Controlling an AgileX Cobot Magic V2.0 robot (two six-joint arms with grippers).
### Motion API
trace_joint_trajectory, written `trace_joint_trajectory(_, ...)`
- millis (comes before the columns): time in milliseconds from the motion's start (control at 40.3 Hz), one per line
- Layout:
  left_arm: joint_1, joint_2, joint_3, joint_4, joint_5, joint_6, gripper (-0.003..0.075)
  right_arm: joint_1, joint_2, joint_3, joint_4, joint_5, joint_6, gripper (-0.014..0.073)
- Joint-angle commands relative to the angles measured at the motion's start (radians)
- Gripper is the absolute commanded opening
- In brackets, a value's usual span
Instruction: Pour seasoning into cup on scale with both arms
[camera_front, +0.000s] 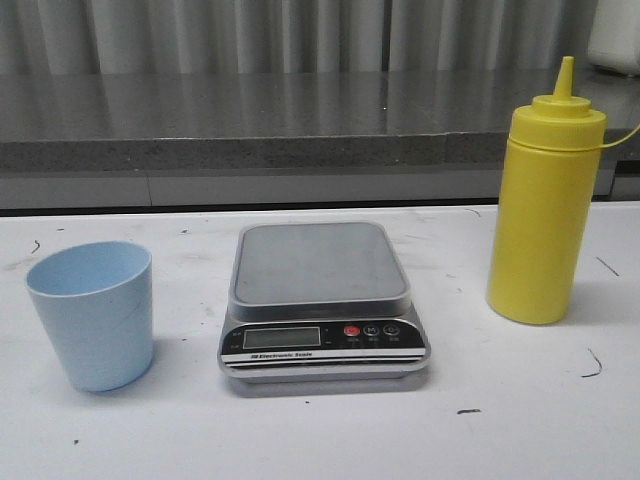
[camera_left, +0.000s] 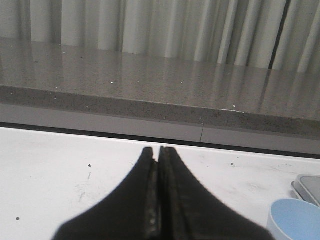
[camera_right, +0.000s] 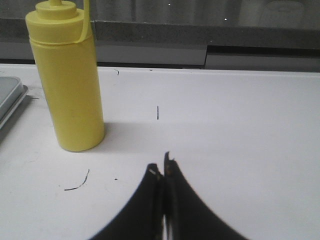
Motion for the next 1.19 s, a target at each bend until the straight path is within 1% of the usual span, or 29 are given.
trace_joint_trajectory(0,0.000,-0.016,0.023,-0.008,-0.083,-0.006,-0.0020,-0.003,-0.014,-0.011,-0.010,-0.076,-0.008,-0.0061)
trace_joint_trajectory(968,0.000,-0.016,0.023,-0.008,-0.083,-0.006,-0.0020,-0.003,-0.014,-0.011,-0.010,-0.095,-0.008,-0.0061)
trace_joint_trajectory(1042,0.000,-0.016,0.023,-0.008,-0.083,-0.006,-0.0020,-0.003,-0.014,-0.011,-0.010,-0.106,-0.008,-0.0061)
trace_joint_trajectory(1166,0.000,-0.016,0.023,-0.008,-0.088,-0.006,-0.0020,-0.003,-0.014,-0.011,-0.009,-0.167,-0.008,-0.0061)
